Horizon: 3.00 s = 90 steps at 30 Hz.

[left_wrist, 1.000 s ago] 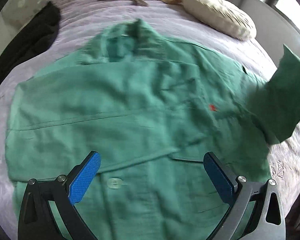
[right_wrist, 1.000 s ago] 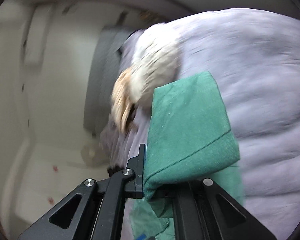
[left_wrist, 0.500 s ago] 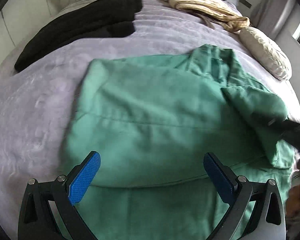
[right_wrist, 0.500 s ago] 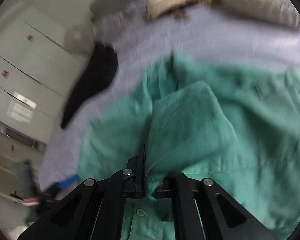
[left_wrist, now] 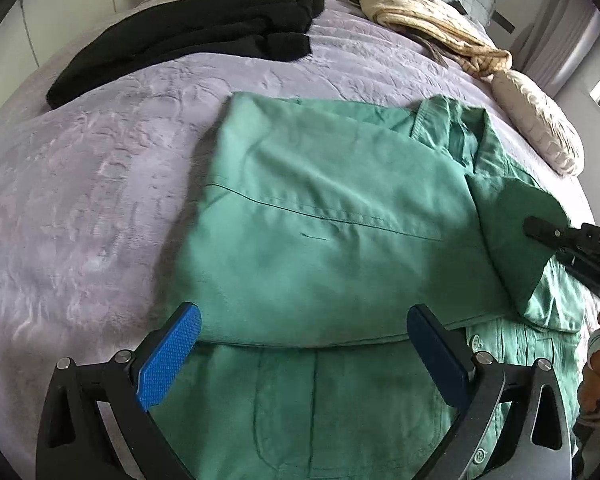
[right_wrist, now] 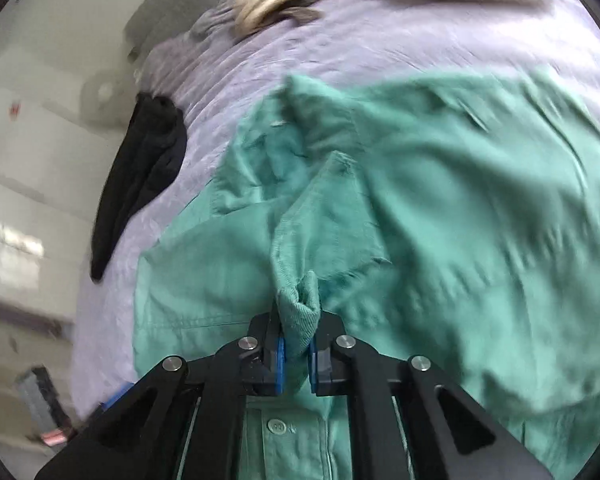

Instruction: Fold large clothes

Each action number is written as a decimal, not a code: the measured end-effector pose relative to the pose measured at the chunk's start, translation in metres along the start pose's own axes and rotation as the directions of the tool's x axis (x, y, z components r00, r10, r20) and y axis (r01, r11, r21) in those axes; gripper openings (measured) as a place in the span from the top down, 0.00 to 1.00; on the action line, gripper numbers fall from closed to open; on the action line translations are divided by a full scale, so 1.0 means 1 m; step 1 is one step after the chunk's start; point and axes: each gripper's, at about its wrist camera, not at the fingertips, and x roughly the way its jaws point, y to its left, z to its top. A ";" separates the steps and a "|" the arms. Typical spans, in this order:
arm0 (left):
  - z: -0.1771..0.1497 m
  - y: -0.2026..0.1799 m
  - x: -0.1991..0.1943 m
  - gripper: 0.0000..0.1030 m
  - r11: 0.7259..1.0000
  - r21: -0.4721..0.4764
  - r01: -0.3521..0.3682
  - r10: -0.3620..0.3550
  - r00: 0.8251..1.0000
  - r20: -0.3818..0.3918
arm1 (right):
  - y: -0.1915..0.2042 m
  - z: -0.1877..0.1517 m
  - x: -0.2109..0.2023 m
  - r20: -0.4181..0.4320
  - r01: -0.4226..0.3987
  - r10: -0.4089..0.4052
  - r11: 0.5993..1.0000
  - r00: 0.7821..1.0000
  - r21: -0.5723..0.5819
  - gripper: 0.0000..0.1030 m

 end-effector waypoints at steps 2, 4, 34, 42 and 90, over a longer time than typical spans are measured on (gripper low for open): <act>0.000 0.007 -0.002 0.00 1.000 -0.012 -0.012 0.012 1.000 0.007 | 0.040 -0.008 0.009 -0.034 0.029 -0.036 0.982 0.999 -0.189 0.90; 0.000 0.015 -0.003 0.00 0.999 -0.026 -0.028 0.028 1.000 0.008 | 0.065 -0.020 0.022 -0.066 0.067 -0.090 0.954 0.994 -0.294 0.73; 0.028 -0.099 0.068 0.00 0.994 0.086 0.073 -0.062 0.990 -0.128 | -0.255 -0.122 -0.129 0.269 -0.253 0.069 0.618 0.961 0.745 0.39; 0.043 -0.113 0.060 0.00 0.991 0.130 0.011 -0.002 0.998 -0.070 | -0.293 -0.146 -0.127 0.298 -0.306 0.094 0.477 0.950 0.824 0.80; 0.097 -0.108 0.070 0.00 0.957 0.223 -0.184 0.170 0.982 0.078 | -0.248 0.011 -0.088 0.064 0.108 -0.142 0.919 0.988 0.378 0.96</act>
